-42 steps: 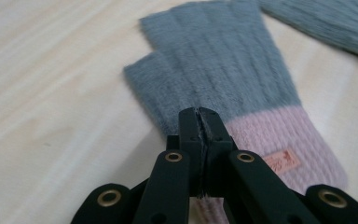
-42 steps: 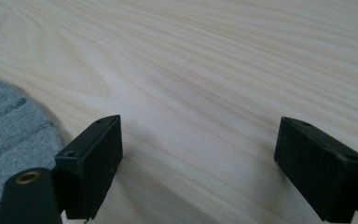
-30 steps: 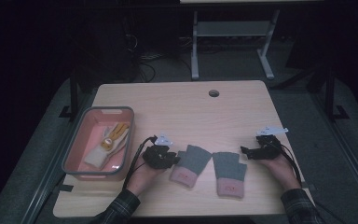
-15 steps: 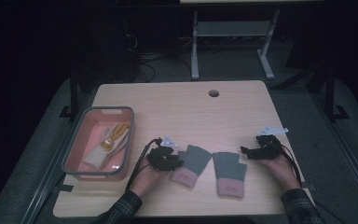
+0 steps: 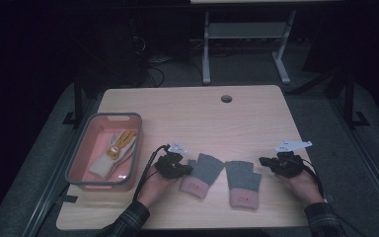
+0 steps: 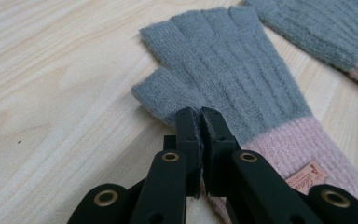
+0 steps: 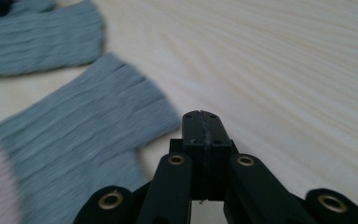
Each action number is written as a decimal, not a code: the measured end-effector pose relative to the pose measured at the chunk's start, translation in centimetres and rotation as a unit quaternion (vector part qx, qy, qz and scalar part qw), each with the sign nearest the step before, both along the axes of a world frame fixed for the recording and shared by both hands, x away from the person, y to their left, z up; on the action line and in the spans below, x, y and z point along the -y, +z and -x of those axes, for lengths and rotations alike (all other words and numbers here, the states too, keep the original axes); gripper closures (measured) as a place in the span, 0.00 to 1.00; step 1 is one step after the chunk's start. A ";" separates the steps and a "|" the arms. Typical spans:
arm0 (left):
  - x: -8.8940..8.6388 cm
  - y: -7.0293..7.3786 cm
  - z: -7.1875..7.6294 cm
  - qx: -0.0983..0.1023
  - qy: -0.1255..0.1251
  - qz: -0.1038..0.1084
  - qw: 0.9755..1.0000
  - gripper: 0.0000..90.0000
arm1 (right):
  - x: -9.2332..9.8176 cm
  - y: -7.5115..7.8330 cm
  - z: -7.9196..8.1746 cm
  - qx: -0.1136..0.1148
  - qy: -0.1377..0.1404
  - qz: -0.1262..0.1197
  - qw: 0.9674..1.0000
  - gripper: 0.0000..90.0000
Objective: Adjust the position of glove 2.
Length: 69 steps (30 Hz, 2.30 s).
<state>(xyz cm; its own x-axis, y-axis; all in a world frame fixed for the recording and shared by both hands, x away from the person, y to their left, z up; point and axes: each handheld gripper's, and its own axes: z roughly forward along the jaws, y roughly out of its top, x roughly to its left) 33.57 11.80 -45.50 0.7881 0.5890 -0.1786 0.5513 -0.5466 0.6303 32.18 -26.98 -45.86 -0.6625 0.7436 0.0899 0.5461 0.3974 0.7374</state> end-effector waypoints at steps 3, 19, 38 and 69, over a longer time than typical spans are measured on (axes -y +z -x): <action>-0.2 0.2 0.1 0.000 0.002 0.008 1.000 0.96 | 0.3 0.1 1.6 -0.005 0.023 -0.002 1.000 1.00; -1.3 1.1 -0.2 0.006 0.025 0.055 0.998 0.96 | -1.4 -0.8 4.6 -0.056 0.108 0.012 0.992 1.00; -1.1 3.0 1.2 -0.025 -0.010 0.130 0.991 0.96 | -5.6 -0.8 4.8 -0.056 0.176 0.009 0.983 1.00; 2.5 3.6 2.7 -0.040 -0.071 0.138 0.987 0.97 | -12.1 -1.0 4.3 -0.044 0.216 0.015 0.975 1.00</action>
<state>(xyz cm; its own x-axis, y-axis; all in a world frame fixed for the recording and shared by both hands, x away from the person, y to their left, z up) 30.87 9.32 -41.88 0.8360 0.3941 -0.3818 0.5358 -0.4361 0.7230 27.87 -14.92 -46.87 -0.9049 0.4010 0.1430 0.3845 0.6254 0.6790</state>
